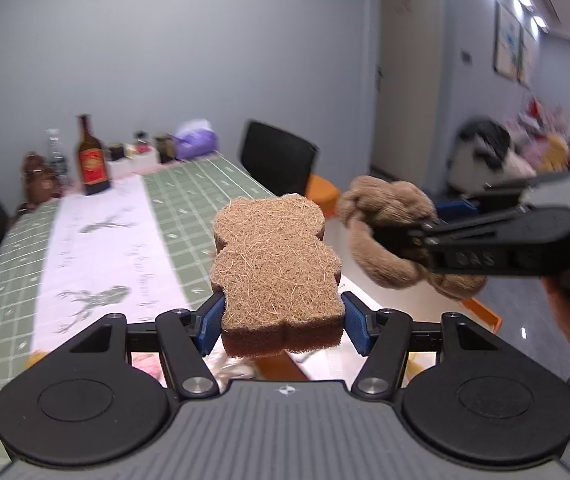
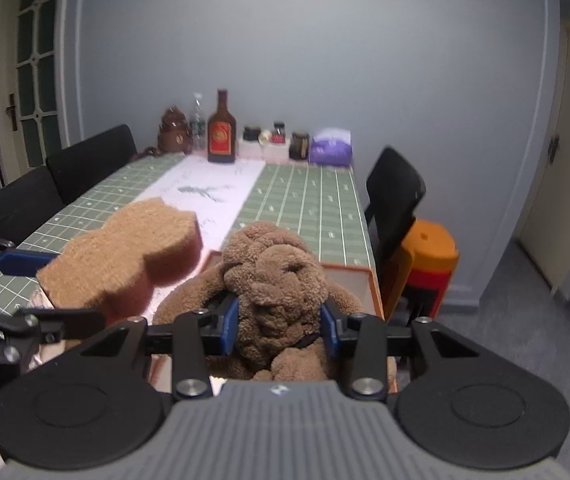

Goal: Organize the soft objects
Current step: 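Lift the plush bear and coir sponge and carry them over the orange box, then open both tools to release the bear and sponge into the box, then move both tools back toward the red knitted strawberry and towel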

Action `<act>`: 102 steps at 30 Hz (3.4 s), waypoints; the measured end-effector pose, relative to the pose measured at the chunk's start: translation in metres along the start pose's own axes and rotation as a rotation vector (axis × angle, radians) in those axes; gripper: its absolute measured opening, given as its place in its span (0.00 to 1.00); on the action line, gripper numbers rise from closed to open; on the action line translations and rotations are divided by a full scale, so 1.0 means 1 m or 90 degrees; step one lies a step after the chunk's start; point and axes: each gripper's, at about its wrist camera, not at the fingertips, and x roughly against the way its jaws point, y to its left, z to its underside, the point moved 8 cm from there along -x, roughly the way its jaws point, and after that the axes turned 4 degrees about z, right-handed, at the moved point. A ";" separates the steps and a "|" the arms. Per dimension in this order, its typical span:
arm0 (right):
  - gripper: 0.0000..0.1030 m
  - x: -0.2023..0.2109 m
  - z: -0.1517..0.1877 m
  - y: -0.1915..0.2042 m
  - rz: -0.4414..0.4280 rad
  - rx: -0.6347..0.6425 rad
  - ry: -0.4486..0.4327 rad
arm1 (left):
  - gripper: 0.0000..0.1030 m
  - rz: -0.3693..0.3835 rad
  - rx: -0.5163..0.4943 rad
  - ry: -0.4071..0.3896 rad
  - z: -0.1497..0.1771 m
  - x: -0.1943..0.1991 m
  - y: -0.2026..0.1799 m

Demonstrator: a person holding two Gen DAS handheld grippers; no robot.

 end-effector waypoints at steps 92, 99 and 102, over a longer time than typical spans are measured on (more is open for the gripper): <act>0.71 0.034 0.113 0.155 -0.054 -0.082 -0.080 | 0.81 -0.124 0.149 -0.085 0.155 0.089 0.060; 0.74 0.040 0.141 0.185 -0.045 -0.044 -0.107 | 0.81 -0.153 0.147 -0.103 0.177 0.104 0.070; 0.74 0.035 0.152 0.192 -0.033 -0.031 -0.099 | 0.81 -0.164 0.162 -0.107 0.186 0.107 0.078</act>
